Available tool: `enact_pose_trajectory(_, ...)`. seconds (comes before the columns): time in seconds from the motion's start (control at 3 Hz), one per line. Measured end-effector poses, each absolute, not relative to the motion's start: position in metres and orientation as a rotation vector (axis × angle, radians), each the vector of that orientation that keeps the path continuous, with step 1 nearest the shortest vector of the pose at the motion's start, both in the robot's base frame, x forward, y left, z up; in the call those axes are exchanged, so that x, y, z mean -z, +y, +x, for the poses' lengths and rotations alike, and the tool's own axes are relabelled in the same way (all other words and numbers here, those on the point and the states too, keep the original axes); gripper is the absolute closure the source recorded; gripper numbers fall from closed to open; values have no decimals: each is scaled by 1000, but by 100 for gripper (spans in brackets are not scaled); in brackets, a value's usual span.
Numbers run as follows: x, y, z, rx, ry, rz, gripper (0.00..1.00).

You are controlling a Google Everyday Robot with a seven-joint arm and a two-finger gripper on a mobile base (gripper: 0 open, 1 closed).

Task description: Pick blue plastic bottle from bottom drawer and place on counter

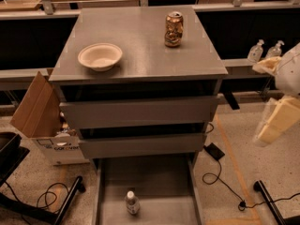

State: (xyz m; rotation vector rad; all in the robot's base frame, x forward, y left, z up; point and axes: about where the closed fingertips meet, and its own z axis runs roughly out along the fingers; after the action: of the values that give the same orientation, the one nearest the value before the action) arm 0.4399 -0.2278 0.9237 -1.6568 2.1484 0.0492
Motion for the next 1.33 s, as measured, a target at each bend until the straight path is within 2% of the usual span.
enact_pose_trajectory(0.67, -806, -196, 477, -332, 1895, -1448, 0)
enact_pose_trajectory(1.33, -772, -186, 495, -402, 1824, -1342, 0)
